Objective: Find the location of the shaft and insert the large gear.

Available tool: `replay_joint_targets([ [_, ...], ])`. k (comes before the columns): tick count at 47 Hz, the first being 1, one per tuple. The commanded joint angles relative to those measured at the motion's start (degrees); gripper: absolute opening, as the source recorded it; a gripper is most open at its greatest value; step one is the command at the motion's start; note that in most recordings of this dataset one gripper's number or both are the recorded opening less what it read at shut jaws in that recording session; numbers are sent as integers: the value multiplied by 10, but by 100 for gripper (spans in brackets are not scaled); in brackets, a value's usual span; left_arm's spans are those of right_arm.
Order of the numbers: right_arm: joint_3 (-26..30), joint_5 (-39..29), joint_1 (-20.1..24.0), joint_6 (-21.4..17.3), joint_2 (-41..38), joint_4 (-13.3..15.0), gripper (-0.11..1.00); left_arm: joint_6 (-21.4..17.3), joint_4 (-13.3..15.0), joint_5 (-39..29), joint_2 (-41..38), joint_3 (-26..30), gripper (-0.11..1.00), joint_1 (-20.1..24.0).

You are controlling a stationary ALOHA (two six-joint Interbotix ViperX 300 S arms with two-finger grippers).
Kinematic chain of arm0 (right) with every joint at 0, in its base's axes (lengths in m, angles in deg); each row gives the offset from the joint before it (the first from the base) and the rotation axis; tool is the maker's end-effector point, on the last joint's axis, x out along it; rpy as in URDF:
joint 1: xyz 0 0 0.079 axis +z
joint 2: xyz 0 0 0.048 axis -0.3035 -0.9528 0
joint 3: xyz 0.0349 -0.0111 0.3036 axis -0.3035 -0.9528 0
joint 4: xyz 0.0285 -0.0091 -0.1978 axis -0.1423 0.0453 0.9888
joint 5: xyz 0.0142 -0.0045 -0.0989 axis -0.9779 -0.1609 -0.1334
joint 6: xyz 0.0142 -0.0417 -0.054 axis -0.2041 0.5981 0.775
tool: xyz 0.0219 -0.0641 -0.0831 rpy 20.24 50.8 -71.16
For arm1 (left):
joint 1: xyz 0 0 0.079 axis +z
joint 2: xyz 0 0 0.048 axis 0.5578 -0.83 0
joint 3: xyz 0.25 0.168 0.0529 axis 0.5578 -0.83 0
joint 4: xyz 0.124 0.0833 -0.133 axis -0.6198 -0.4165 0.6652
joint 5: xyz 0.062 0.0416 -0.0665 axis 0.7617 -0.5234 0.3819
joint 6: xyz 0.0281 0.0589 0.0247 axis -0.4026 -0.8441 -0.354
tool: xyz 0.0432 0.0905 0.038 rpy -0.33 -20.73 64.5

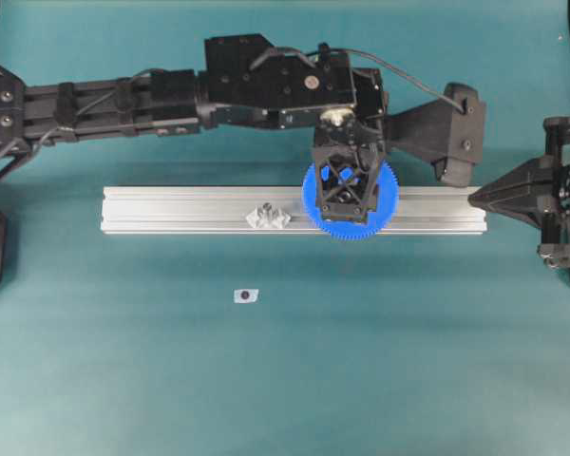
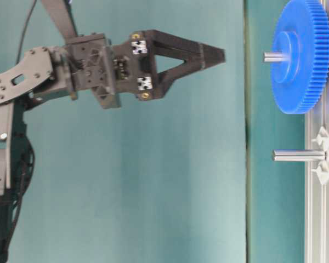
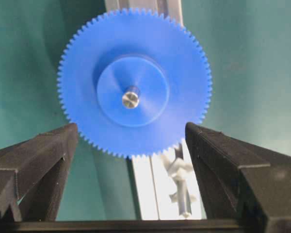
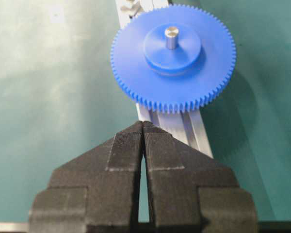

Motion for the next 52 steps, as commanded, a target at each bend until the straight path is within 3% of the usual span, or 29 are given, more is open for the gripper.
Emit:
replay_joint_targets([
  [1,6,3,-1,-6,-4,0,1,1,-2,1,33,15,85,-2],
  [52,6,4,0,-6,-4,-1,1,15,-2,5,35,14,85,-11],
])
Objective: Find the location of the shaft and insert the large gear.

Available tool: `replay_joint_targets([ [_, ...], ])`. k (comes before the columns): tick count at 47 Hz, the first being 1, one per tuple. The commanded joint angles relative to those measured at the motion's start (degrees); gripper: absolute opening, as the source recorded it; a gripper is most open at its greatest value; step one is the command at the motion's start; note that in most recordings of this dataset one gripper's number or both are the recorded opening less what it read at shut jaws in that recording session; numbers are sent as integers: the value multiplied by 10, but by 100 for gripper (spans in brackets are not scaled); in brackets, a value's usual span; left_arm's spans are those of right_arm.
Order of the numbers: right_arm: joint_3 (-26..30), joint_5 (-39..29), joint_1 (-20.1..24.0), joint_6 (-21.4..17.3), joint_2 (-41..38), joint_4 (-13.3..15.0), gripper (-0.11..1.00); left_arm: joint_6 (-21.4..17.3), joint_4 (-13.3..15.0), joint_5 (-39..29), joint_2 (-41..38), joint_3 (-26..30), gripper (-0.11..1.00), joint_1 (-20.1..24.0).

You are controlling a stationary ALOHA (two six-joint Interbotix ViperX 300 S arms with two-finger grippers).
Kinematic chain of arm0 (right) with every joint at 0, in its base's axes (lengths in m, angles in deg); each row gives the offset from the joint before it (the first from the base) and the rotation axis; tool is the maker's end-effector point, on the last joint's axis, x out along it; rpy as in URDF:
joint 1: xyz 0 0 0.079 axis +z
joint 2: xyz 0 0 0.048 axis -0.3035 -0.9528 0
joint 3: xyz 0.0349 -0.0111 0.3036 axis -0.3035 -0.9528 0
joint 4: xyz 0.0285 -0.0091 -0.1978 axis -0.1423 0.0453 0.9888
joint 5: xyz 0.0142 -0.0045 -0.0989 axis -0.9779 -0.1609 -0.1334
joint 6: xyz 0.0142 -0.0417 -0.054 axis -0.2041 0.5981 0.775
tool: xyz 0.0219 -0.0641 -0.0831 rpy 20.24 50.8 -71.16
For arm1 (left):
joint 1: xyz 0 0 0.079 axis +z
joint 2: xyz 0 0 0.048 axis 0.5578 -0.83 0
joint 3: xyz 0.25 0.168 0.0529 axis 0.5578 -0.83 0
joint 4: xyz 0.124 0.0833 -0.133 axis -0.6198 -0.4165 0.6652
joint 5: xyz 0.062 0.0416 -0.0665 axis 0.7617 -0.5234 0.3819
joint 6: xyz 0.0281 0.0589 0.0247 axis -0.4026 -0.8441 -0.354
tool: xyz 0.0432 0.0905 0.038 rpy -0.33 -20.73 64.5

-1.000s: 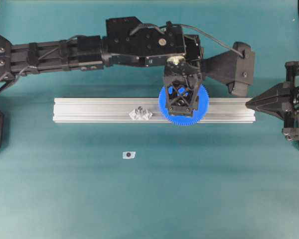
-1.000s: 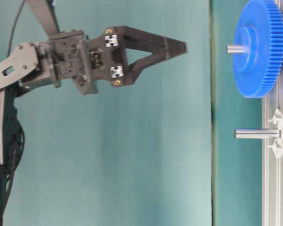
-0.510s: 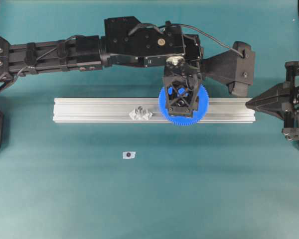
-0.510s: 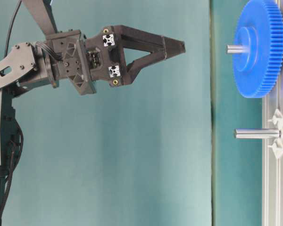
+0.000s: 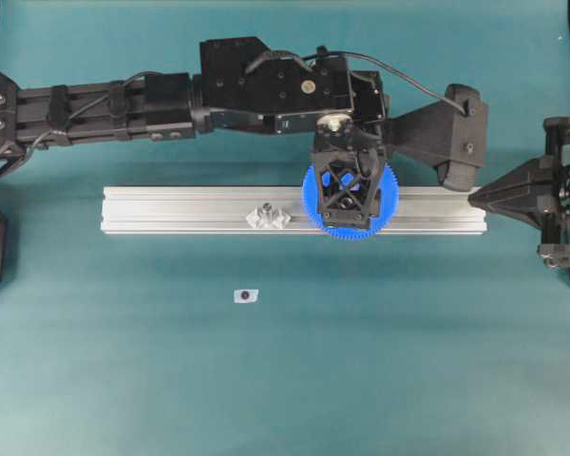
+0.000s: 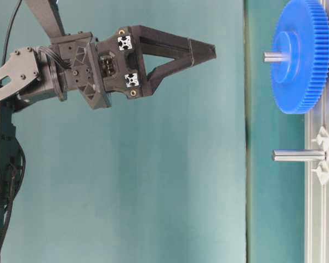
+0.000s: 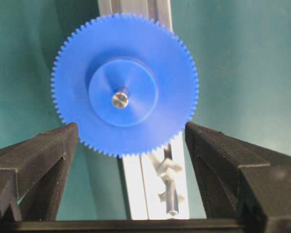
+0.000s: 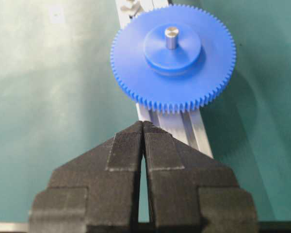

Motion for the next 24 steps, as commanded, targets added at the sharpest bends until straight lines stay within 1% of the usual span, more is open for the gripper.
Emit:
replay_joint_targets([
  [1,6,3,-1,-6,-4,-1,1,1,-2,3,31,14,85,-2],
  [24,7,3,-1,-6,-4,-1,1,2,-2,3,30,11,85,-2],
])
